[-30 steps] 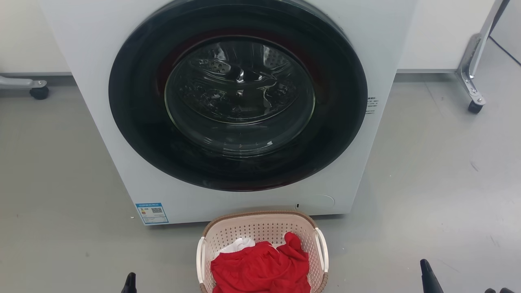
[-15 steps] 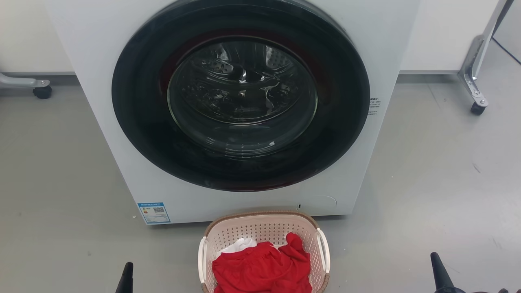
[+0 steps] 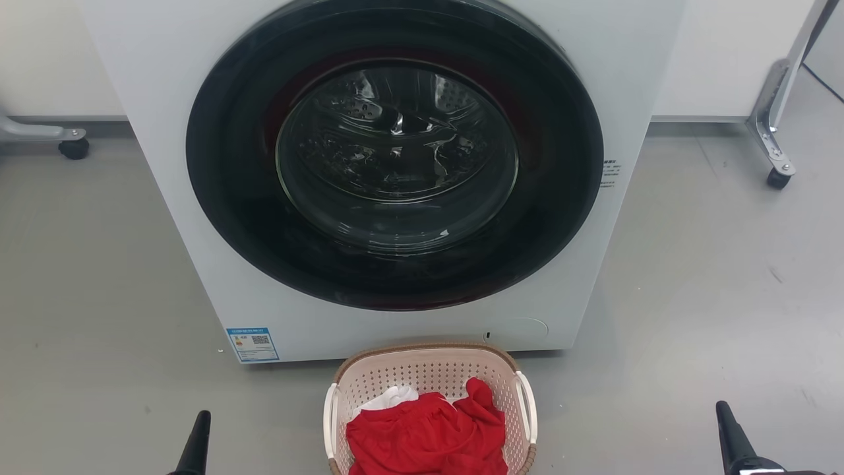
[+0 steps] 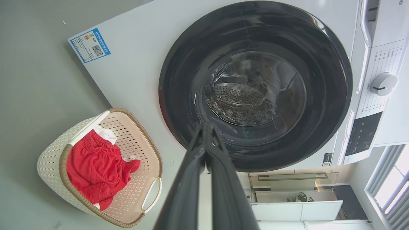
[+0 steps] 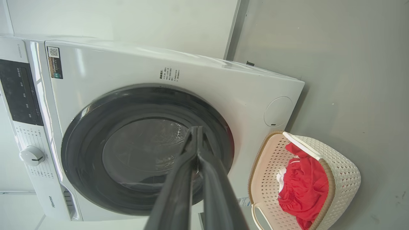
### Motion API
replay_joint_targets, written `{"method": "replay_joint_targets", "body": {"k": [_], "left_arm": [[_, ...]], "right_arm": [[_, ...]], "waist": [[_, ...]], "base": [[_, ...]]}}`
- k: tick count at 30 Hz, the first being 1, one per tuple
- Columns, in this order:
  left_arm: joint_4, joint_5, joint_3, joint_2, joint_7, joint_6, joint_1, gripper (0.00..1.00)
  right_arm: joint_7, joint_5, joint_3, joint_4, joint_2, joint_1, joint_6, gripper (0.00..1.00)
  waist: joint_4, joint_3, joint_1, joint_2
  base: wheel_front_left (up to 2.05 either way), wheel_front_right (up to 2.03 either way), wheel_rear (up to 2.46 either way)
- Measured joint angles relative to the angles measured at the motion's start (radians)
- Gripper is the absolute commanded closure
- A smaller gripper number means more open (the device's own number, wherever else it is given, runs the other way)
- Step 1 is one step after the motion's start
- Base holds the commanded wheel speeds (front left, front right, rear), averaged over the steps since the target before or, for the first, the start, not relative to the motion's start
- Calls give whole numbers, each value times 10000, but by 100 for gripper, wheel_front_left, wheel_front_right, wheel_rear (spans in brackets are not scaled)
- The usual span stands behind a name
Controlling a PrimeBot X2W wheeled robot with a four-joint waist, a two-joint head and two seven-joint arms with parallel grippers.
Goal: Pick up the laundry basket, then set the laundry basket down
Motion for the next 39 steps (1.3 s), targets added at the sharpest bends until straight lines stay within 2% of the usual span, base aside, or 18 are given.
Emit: {"method": "replay_joint_targets", "body": {"k": [12,15,39], "left_arm": [[40,-1678,316,-33,397,-278,-291,100],[36,-1891,345,-40,443,-345,-358,100],[36,-1906,347,-46,443,-345,-358,100]], "right_arm": [[407,1703,-535,136,6,-222,303,100],[477,1835,-591,151,8,-295,337,100],[477,1835,-593,153,8,-336,347,100]], "waist": [[58,-14,0,0],[61,-15,0,0],[61,-15,0,0]], "base": [[0,0,0],[0,0,0],[0,0,0]]}}
